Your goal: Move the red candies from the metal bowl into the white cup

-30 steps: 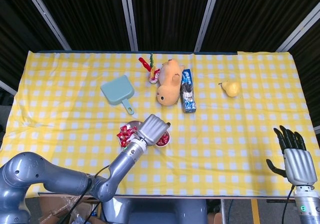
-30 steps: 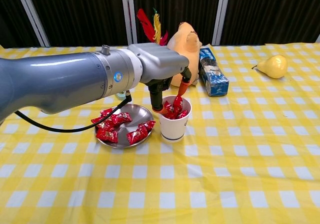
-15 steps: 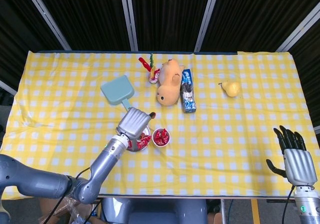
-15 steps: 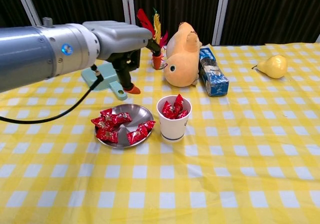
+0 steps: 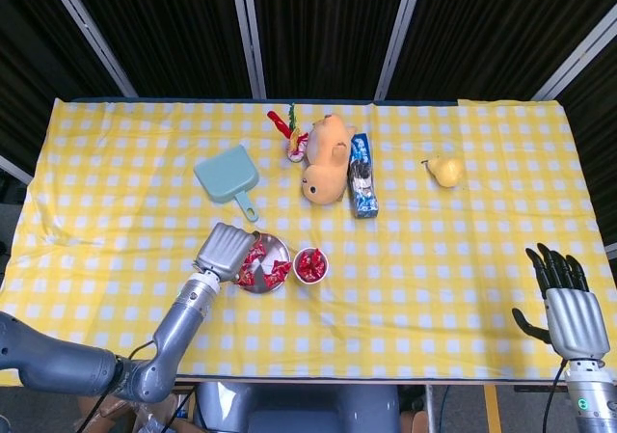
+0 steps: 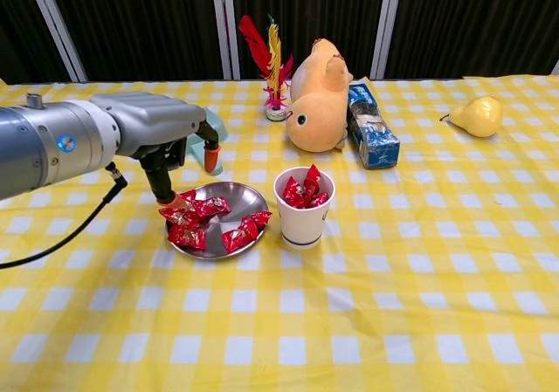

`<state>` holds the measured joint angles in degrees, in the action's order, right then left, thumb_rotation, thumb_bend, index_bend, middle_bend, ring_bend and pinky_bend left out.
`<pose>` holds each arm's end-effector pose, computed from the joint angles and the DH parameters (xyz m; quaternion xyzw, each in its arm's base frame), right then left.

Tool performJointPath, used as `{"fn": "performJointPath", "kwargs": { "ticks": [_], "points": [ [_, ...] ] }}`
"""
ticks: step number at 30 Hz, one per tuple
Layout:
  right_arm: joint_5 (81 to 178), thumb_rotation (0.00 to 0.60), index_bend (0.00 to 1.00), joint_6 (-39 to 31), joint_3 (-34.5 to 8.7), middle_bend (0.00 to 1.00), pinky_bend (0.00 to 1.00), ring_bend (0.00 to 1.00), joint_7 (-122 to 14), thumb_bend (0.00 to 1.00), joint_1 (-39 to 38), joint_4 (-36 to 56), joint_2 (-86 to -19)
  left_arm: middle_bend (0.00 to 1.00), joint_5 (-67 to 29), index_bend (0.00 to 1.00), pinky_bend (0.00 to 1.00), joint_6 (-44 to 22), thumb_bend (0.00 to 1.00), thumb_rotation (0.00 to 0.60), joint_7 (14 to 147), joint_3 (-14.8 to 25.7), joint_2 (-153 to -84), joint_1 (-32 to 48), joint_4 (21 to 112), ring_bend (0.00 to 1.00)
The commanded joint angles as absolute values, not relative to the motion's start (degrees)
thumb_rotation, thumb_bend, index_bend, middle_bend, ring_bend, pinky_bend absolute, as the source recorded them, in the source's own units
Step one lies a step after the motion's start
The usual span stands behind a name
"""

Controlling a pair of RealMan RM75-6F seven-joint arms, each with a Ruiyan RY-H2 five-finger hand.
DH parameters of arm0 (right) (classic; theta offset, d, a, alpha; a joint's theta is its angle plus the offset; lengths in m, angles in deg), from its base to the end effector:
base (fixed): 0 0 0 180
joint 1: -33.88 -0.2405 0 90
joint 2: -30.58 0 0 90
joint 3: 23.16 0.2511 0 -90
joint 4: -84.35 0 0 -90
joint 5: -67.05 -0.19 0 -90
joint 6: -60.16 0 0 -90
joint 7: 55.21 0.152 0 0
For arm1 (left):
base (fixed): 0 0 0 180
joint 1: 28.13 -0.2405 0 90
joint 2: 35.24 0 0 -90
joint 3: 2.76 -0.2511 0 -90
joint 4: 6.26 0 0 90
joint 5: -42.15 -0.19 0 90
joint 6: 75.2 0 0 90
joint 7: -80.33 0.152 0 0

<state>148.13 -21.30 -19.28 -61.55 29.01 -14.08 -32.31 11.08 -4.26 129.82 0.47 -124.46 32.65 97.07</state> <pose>-0.2940 -0.1883 0.1704 0.5877 -0.4133 0.3544 0.5985 -0.0783 0.3218 -0.0121 -0.7924 -0.3244 -0.2479 0.4532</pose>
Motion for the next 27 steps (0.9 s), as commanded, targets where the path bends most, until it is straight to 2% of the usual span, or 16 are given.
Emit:
{"fn": "performJointPath", "kwargs": {
  "ticks": [1, 4, 16, 27],
  "points": [
    [148.1, 0.600, 0.00, -21.3, -19.3, 0.00, 0.00, 0.00, -61.5, 0.34, 29.0, -14.1, -32.3, 0.96, 13.9, 0.35, 1.00, -3.0, 0.24, 0.600, 130.6, 2.8, -127.7, 32.6, 95.1, 0.99],
    [148.1, 0.600, 0.00, -21.2, -19.2, 0.00, 0.00, 0.00, -61.2, 0.34, 29.0, -14.1, -32.2, 0.96, 17.0, 0.33, 1.00, -1.8, 0.24, 0.600, 132.4, 4.8, -130.2, 33.1, 94.1, 0.99],
    [148.0, 0.600, 0.00, -20.8, -19.2, 0.00, 0.00, 0.00, -60.5, 0.34, 28.9, -14.1, -32.0, 0.97, 24.8, 0.34, 1.00, 1.1, 0.23, 0.600, 139.4, 9.5, -138.2, 35.2, 89.1, 1.00],
    [147.9, 0.600, 0.00, -20.9, -19.2, 0.00, 0.00, 0.00, -60.2, 0.34, 28.9, -14.3, -31.9, 0.97, 24.0, 0.35, 1.00, -0.4, 0.24, 0.600, 140.2, 10.4, -141.6, 35.2, 85.7, 1.00]
  ]
}}
